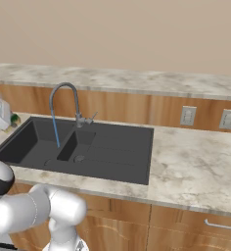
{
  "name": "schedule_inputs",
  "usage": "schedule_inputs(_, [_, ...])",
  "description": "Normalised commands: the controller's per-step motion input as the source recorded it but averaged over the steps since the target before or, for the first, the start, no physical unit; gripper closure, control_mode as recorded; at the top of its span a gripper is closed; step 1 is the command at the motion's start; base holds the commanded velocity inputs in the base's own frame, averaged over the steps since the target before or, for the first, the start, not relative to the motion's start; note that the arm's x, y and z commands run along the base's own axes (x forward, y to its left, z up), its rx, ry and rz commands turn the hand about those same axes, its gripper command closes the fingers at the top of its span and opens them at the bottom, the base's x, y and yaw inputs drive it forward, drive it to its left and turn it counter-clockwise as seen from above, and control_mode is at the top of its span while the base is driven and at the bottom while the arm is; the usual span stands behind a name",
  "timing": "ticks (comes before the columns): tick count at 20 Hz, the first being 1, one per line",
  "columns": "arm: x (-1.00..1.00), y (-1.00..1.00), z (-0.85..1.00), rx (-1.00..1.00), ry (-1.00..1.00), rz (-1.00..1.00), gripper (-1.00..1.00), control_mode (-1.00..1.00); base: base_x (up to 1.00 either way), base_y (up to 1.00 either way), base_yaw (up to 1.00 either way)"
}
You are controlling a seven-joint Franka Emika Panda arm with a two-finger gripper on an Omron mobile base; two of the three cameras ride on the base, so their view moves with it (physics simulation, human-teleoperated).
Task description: Soak the sponge with water for a few seconds and then drop it inside the sink.
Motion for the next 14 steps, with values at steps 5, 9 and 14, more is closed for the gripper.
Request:
schedule_inputs(5, [0.15,-0.07,-0.29,0.0,0.0,-0.04,1.0,-1.0,0.0,0.0,0.0])
schedule_inputs(9, [0.21,-0.14,-0.22,0.0,-0.01,-0.03,1.0,-1.0,0.0,0.0,0.0])
schedule_inputs(14, [0.25,-0.12,-0.31,0.0,-0.03,-0.01,1.0,-1.0,0.0,0.0,0.0])
